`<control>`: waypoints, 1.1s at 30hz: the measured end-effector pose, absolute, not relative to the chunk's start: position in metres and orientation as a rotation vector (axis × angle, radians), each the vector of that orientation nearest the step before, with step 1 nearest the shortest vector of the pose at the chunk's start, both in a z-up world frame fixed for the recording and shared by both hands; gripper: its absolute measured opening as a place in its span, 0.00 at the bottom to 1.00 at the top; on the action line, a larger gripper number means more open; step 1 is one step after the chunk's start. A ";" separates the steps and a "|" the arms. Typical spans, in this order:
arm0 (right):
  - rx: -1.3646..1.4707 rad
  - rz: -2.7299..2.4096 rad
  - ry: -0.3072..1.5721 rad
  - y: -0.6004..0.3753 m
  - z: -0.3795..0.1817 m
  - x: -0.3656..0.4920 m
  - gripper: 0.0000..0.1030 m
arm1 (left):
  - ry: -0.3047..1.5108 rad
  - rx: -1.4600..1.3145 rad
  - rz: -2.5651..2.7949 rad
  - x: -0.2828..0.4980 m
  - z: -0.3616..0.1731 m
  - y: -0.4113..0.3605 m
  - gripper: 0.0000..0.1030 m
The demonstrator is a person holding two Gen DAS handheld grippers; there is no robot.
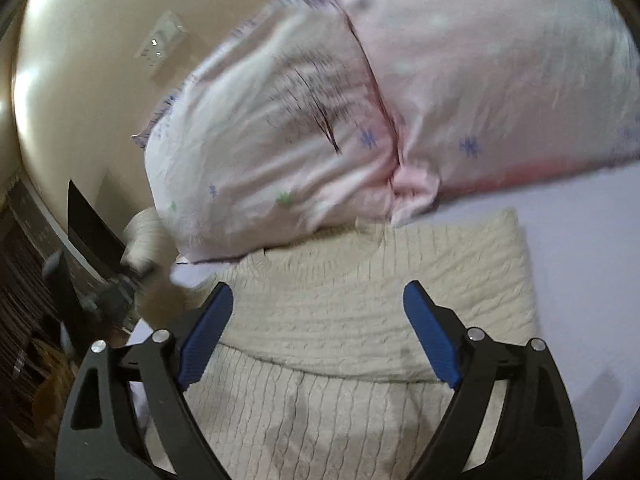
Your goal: Fold small clothes
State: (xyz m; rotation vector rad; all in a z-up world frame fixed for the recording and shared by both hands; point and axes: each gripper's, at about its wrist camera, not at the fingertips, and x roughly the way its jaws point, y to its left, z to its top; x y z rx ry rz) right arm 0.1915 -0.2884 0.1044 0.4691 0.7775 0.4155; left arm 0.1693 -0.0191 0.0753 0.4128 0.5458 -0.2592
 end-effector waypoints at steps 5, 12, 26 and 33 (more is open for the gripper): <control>0.603 0.414 0.936 -0.303 0.067 0.210 0.72 | 0.594 0.673 -0.376 0.140 0.015 -0.090 0.10; 0.665 0.385 1.015 -0.312 0.051 0.224 0.57 | 0.662 0.291 -0.315 0.117 0.059 0.012 0.46; 0.658 0.225 0.903 -0.324 0.053 0.218 0.11 | 0.902 -0.274 -0.307 0.040 0.021 0.147 0.56; 0.562 0.143 0.966 -0.347 0.057 0.154 0.59 | 0.913 -0.324 -0.374 0.012 0.013 0.144 0.56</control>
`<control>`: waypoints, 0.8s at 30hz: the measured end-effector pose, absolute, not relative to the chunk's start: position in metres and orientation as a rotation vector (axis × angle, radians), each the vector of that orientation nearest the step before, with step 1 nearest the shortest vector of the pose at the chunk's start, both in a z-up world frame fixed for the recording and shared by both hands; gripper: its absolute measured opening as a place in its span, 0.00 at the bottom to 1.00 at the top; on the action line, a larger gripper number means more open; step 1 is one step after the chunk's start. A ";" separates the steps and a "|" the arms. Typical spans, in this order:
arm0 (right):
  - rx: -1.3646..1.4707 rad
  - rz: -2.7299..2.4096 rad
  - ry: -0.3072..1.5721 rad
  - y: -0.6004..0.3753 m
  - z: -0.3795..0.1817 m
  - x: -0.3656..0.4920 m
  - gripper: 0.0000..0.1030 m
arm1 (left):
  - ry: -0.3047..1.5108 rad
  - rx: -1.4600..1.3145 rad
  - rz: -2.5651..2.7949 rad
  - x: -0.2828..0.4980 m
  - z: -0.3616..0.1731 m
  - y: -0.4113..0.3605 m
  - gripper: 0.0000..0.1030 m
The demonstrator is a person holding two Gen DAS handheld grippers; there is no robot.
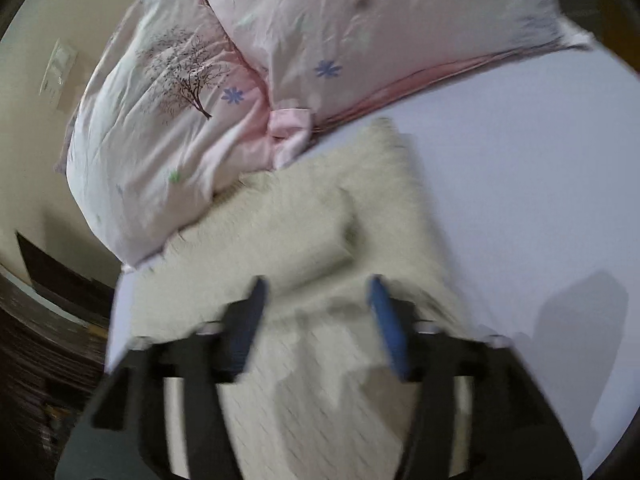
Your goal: Fold small clothes
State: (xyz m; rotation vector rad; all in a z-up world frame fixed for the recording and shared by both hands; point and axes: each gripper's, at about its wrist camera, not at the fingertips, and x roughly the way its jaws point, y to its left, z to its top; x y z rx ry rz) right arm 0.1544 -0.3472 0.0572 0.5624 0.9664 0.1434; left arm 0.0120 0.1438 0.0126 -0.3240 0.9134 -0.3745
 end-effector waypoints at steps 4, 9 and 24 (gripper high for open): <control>0.533 0.096 1.002 -0.374 0.050 0.088 0.53 | 0.915 -0.388 -0.428 -0.005 0.008 0.146 0.40; 0.611 0.212 1.093 -0.385 0.027 0.030 0.35 | 0.918 -0.494 -0.508 -0.030 -0.004 0.146 0.26; 0.843 0.687 0.950 -0.380 0.044 -0.003 0.07 | 0.802 -0.546 -0.601 -0.017 0.035 0.136 0.06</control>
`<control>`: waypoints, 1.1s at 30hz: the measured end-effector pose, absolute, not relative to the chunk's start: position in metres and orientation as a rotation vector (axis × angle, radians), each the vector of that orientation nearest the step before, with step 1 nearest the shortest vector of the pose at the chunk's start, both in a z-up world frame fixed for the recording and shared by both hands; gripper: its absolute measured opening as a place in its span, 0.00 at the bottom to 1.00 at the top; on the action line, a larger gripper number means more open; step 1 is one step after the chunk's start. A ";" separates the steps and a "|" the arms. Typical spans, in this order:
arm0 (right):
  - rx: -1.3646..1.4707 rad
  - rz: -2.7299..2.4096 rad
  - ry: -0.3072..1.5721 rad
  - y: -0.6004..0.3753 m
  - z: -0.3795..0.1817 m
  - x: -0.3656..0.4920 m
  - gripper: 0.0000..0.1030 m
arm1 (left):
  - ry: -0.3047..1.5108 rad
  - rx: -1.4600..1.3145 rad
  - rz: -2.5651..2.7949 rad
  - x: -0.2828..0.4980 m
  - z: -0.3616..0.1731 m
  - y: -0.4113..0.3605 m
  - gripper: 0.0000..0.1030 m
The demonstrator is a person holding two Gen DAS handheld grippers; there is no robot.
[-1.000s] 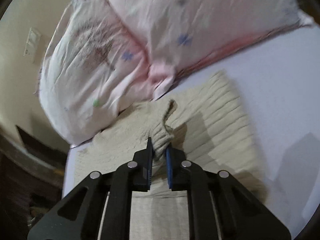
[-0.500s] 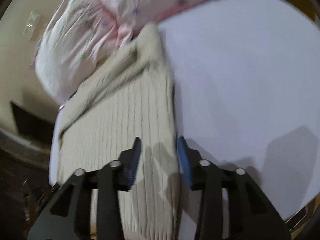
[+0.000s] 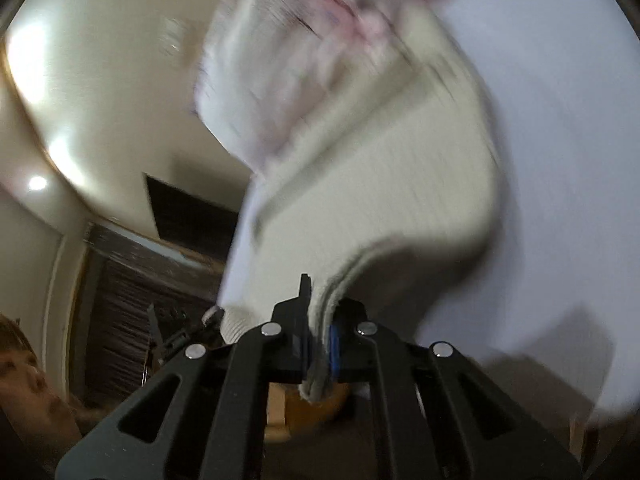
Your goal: Fold small clothes
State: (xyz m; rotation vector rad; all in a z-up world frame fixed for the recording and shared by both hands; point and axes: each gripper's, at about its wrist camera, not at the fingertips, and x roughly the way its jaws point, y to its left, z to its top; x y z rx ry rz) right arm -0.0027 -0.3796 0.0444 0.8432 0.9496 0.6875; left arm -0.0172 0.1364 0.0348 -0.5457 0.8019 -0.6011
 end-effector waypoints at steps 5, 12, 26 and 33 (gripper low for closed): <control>0.932 0.616 0.704 -0.396 0.079 0.097 0.07 | 0.638 -0.512 -0.422 0.091 0.079 0.152 0.06; 1.042 0.351 0.779 -0.387 0.025 0.229 0.07 | 0.762 -0.472 -0.207 0.248 0.039 0.142 0.06; 0.931 0.242 0.601 -0.386 0.042 0.231 0.98 | 0.762 -0.523 -0.185 0.205 0.041 0.182 0.80; 0.965 0.272 0.651 -0.387 0.036 0.240 0.98 | 0.921 -0.590 -0.236 0.195 0.000 0.181 0.62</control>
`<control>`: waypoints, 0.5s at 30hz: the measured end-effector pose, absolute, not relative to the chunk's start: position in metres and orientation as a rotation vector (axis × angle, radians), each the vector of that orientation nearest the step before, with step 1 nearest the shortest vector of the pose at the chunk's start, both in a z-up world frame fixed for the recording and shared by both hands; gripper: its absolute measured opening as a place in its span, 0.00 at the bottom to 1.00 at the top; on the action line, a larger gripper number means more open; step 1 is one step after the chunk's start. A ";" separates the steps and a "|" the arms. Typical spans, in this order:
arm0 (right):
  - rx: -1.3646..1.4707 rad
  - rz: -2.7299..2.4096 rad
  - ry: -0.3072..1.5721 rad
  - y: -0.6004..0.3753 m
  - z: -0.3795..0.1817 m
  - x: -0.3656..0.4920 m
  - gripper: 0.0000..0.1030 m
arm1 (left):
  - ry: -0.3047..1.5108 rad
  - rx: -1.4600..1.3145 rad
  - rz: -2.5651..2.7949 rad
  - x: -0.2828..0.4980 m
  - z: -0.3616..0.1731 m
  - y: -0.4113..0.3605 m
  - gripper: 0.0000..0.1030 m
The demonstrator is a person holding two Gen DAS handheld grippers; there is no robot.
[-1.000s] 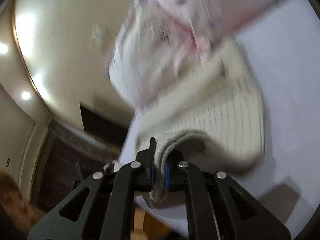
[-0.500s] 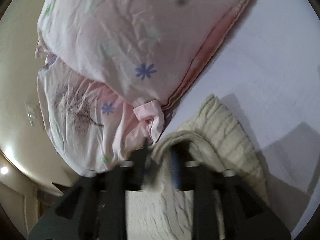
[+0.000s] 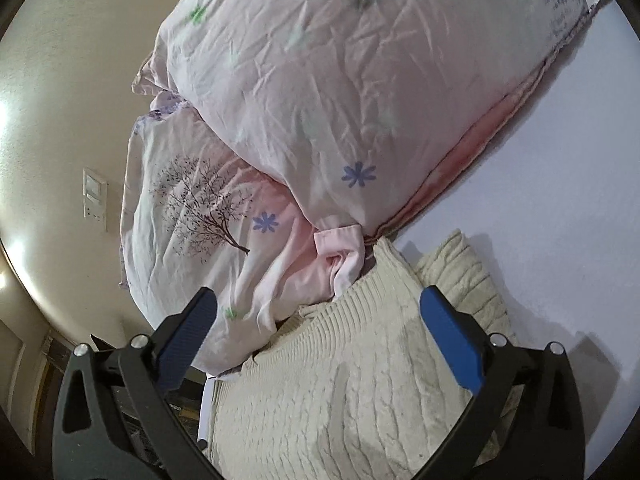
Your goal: Fold small clothes
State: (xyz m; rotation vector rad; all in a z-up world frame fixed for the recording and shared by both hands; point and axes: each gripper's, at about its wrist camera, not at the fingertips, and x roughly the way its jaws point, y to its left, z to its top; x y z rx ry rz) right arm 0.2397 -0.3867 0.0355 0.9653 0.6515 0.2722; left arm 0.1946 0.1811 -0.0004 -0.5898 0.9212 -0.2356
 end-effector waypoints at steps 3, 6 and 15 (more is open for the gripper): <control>0.985 0.288 0.652 -0.387 0.034 0.236 0.98 | 0.904 -0.662 -0.248 0.190 -0.007 0.177 0.50; 1.004 0.308 0.653 -0.387 0.036 0.237 0.98 | 0.938 -0.807 -0.298 0.193 -0.017 0.179 0.20; 1.018 0.350 0.559 -0.417 0.062 0.225 0.98 | 0.687 -0.825 -0.751 0.198 0.086 0.067 0.17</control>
